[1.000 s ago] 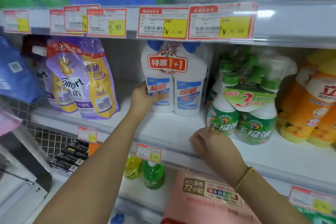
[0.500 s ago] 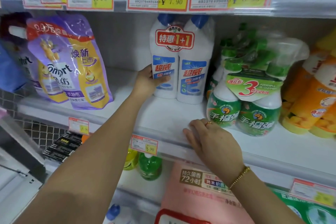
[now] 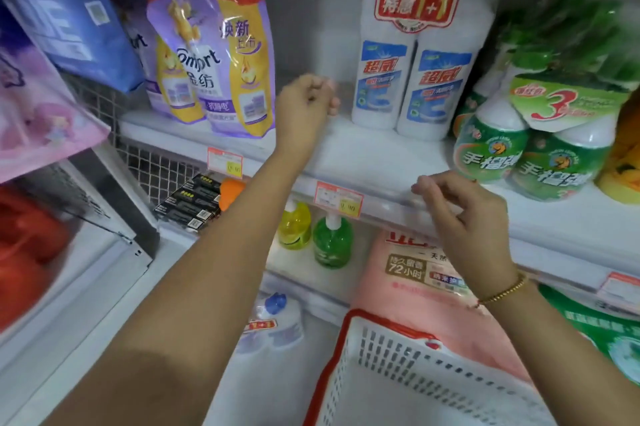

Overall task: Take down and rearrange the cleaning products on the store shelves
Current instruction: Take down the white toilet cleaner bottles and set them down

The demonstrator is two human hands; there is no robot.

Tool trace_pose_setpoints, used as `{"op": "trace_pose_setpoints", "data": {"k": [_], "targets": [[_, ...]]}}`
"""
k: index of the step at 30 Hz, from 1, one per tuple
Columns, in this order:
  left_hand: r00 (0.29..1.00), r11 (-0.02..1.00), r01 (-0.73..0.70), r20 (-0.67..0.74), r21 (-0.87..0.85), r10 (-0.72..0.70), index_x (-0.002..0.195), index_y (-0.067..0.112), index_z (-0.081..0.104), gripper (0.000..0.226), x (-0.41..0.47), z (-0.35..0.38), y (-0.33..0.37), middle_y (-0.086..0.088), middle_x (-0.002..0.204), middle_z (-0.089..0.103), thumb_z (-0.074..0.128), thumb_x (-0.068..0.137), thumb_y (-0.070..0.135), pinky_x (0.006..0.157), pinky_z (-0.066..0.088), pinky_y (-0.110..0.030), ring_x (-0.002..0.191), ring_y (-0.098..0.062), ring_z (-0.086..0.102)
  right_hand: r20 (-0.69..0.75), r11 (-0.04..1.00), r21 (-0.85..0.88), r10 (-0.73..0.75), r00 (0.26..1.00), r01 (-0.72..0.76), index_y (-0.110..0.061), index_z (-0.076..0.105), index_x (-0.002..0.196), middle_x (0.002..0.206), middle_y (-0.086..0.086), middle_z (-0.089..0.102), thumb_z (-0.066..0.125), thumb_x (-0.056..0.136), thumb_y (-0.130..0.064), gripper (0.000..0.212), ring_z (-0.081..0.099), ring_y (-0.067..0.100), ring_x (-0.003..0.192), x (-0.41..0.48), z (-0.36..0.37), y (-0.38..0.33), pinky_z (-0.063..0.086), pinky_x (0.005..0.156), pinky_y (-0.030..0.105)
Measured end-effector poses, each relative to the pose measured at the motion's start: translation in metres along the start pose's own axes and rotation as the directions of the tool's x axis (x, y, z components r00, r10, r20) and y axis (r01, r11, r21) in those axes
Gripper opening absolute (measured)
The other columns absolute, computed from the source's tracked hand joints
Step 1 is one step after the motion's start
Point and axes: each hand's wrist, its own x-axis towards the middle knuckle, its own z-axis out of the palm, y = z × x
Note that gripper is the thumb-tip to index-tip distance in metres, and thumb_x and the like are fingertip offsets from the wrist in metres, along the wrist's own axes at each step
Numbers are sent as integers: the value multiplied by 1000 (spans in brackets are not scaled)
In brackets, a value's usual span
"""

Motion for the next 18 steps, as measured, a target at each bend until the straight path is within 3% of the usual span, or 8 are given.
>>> {"op": "trace_pose_setpoints", "data": {"k": [3,6,8,10,12,13,15,18], "targets": [[999,999,-28,-28,34,29,63,15,54,35,-65,-51,-10,5,49,53,54,97,25,52,42,-23,45,-6,49,66,991,-3,-132,989,133,-12,67,85,81,0,67,43,94,-34,34,59,14,72,-33,33,-30,45,65,32],[995,964,52,64,262,-71,55,16,50,45,-125,-97,-54,1,50,54,50,97,32,54,40,-26,47,-7,50,329,986,-7,-154,932,165,-17,66,99,98,-1,67,46,90,-43,34,63,17,84,-61,89,-39,48,68,31],[971,905,164,96,392,-217,70,18,58,31,-154,-122,-98,-2,69,64,48,97,31,64,41,-27,64,-12,57,553,996,-77,4,833,47,-20,57,120,118,2,60,55,87,-41,40,60,19,101,-77,129,-34,46,80,30],[889,806,335,119,488,-442,110,13,60,17,-182,-141,-134,-8,108,66,53,97,23,78,41,-27,91,-20,60,684,987,-132,157,712,-91,-20,44,136,132,5,51,64,85,-31,55,52,22,117,-92,163,-22,37,92,27],[767,694,451,154,560,-623,136,7,45,47,-213,-155,-163,-9,132,52,60,93,18,89,38,-26,112,-23,54,724,971,-159,236,648,-176,-19,36,141,136,8,48,66,83,-24,66,47,22,122,-106,188,-11,33,99,26],[743,679,457,173,574,-646,139,6,42,54,-226,-159,-173,-9,137,49,63,91,16,96,38,-27,120,-24,51,734,967,-176,254,630,-185,-19,34,142,137,9,48,67,83,-21,68,46,23,123,-112,197,-8,32,101,26],[764,709,434,191,556,-617,136,3,46,49,-242,-161,-182,-10,135,51,62,90,6,101,37,-28,124,-26,50,763,962,-214,272,586,-168,-17,35,142,136,10,48,64,83,-14,66,46,24,123,-124,212,-5,31,102,25],[779,726,483,139,489,-612,119,1,56,35,-250,-155,-176,-6,109,56,52,88,-13,74,40,-13,101,-17,54,740,956,-269,285,609,-120,-12,51,126,123,12,52,54,82,-2,45,51,28,114,-137,223,-5,36,95,27]]}}
